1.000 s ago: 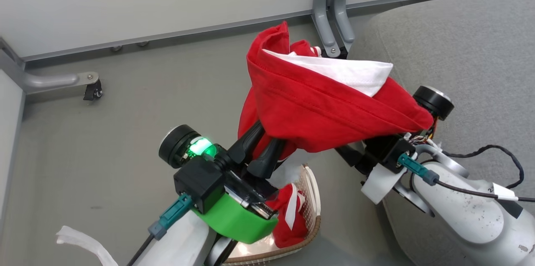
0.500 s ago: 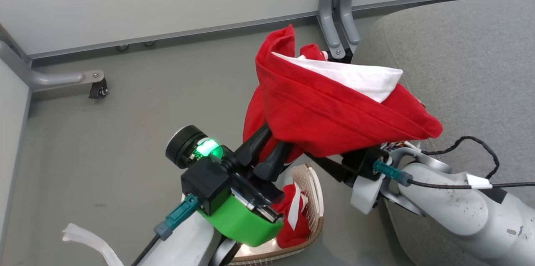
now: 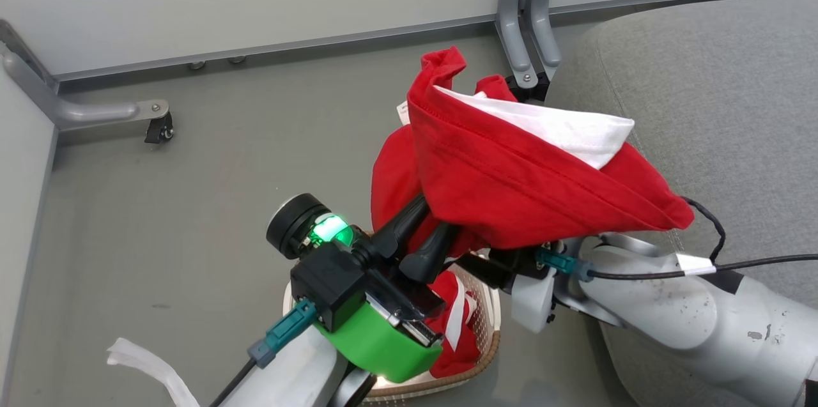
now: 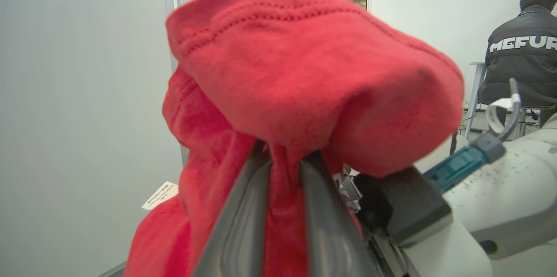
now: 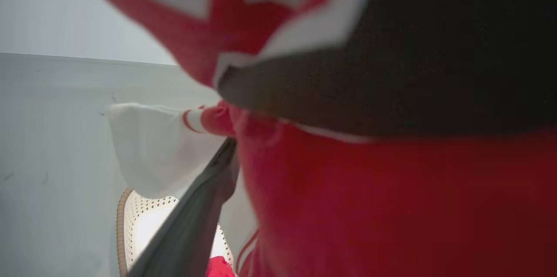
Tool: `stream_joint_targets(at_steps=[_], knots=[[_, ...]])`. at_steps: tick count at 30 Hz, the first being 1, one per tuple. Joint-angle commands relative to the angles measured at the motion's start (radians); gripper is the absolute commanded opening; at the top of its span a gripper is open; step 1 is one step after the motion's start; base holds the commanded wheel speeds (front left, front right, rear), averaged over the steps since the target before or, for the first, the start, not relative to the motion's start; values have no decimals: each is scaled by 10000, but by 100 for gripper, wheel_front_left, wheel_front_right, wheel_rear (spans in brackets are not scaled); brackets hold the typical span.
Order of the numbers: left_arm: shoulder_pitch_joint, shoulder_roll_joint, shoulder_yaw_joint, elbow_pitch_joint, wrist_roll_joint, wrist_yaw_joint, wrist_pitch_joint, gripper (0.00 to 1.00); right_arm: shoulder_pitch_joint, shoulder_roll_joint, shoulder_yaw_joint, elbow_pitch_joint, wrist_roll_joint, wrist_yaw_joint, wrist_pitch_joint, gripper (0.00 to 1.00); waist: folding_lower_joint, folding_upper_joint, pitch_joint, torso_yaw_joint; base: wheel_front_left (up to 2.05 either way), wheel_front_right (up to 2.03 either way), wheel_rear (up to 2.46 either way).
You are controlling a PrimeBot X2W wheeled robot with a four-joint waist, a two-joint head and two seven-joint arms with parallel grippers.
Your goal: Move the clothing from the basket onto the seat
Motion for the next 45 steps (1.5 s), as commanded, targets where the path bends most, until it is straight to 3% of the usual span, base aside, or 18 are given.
stream_joint_targets(at_steps=[1,2,12,28,45], knots=[[-169,24,-7,33,-26,-24,-5,0,-46,47,106,-72,52,-17,-28,44,0,0,-16,24,0,0,0],[-163,22,-13,37,-34,-24,-5,0,-46,77,124,-120,90,-17,-29,0,0,0,-26,31,0,0,0],[-92,90,77,99,28,-25,-5,0,214,73,-18,-530,174,-17,-27,0,0,0,6,29,0,0,0],[-89,84,309,157,128,-25,-5,0,793,-52,-1090,-566,191,-17,-29,0,0,0,71,-97,0,0,0],[-189,101,190,257,109,-25,-5,0,822,-88,-1180,-557,116,-17,-29,0,0,0,74,-146,0,0,0]])
